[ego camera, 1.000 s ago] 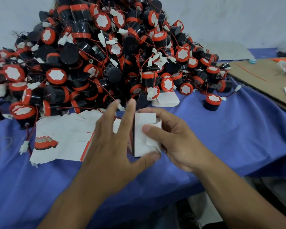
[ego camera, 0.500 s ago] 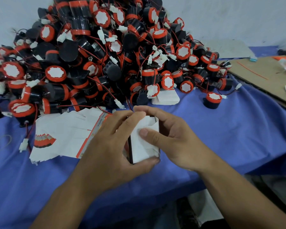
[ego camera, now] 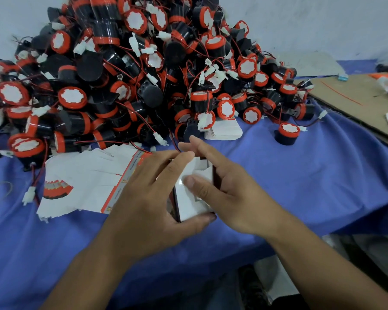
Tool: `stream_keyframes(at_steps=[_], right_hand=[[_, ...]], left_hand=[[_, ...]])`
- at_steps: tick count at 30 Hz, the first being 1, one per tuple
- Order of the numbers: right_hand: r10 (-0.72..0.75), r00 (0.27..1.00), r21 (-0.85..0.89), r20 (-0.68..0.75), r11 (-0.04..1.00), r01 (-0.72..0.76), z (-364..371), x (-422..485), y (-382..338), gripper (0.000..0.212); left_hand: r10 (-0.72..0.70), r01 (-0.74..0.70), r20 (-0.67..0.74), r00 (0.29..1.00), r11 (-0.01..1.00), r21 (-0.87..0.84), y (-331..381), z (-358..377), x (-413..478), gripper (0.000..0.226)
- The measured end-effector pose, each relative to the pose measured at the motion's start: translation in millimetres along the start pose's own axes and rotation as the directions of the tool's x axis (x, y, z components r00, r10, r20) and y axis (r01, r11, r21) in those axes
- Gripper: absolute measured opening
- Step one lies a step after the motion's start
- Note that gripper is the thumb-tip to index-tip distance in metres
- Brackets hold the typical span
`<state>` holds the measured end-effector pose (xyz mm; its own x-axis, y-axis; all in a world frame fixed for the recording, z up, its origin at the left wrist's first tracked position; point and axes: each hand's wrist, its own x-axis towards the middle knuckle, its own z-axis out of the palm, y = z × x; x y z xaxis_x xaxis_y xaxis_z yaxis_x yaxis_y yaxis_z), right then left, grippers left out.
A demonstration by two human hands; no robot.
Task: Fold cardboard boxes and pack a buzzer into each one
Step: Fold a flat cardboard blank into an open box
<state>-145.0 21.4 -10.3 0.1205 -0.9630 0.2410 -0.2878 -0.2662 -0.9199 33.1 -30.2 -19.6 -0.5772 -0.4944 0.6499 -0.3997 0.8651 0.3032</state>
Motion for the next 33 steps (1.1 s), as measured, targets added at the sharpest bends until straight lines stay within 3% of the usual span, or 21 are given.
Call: stream_keyframes(at_steps=[7,11,13,23,30,33], right_hand=[[-0.025,0.998,-0.099,0.055,0.995,0.031,8,-2,6,0.085],[0.054,0.998,0.218,0.035,0.974,-0.06,7,0,4,0.06],[0.055,0.998,0.294,0.012,0.954,-0.056,6,2,4,0.057],[0.048,0.997,0.138,0.061,0.989,-0.056,-3,1,-1,0.065],[0.078,0.99,0.148,0.12,0.984,-0.095,-6,2,4,0.07],[0.077,0.993,0.262,0.085,0.96,-0.096,-4,3,6,0.068]], left_hand=[[-0.014,0.014,-0.01,1.0,0.999,-0.03,0,1,0,0.077],[-0.013,0.013,-0.026,1.0,1.0,-0.013,-3,0,0,0.083],[-0.01,0.01,-0.022,1.0,1.0,-0.006,-4,-1,0,0.084],[0.036,-0.034,-0.051,0.998,0.998,0.044,-2,-1,-1,0.081],[0.053,-0.048,-0.06,0.997,0.995,0.089,-4,2,-2,0.08],[0.041,-0.034,-0.077,0.996,0.995,0.092,-3,4,-1,0.079]])
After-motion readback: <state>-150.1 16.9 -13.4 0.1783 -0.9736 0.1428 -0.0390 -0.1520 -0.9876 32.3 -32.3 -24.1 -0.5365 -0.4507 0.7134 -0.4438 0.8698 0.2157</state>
